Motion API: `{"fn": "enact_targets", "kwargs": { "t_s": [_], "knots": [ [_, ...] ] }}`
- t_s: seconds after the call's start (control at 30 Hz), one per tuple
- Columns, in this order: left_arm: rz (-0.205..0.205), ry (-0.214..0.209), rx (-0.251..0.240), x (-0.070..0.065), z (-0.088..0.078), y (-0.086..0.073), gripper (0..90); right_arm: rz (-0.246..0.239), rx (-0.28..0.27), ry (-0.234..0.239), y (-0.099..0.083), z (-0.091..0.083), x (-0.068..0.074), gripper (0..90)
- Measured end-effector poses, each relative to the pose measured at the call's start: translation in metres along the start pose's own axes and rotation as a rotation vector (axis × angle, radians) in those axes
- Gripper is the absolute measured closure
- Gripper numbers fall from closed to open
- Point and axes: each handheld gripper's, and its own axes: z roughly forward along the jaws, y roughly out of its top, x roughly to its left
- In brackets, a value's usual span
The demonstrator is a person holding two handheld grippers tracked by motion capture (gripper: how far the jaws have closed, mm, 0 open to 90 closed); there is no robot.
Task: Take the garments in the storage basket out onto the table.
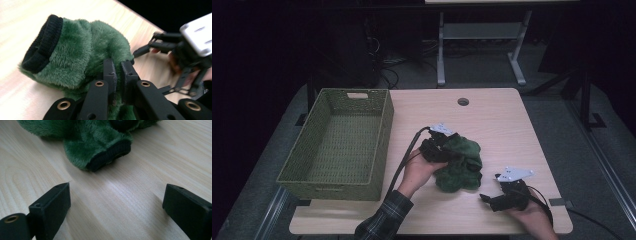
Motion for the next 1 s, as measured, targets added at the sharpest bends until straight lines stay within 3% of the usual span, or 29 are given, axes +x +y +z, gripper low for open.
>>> {"fn": "enact_targets", "kwargs": {
  "t_s": [0.13,0.37,0.5,0.67,0.83,1.0],
  "knots": [
    [-0.012,0.013,0.041,0.008,0.015,-0.01,84.4,0.0,-0.003,-0.001,0.0,0.0,0.0,7.5],
    [0.031,0.045,0.087,0.015,0.029,-0.02,81.1,0.004,-0.002,-0.002,-0.001,-0.001,0.0,7.4],
    [0.061,0.045,0.089,0.01,0.021,-0.019,62.8,0.003,-0.002,-0.003,-0.001,-0.001,0.0,7.4],
    [0.106,0.033,0.058,-0.007,0.0,-0.016,53.3,0.004,-0.003,-0.003,-0.001,-0.001,0.0,7.4],
    [0.125,-0.007,0.03,-0.024,-0.017,-0.02,51.7,0.001,-0.003,-0.004,-0.001,-0.001,0.0,7.4],
    [0.146,0.006,0.037,-0.037,-0.018,-0.031,52.1,0.005,-0.001,-0.008,0.0,0.0,0.001,7.4]
  ]
}}
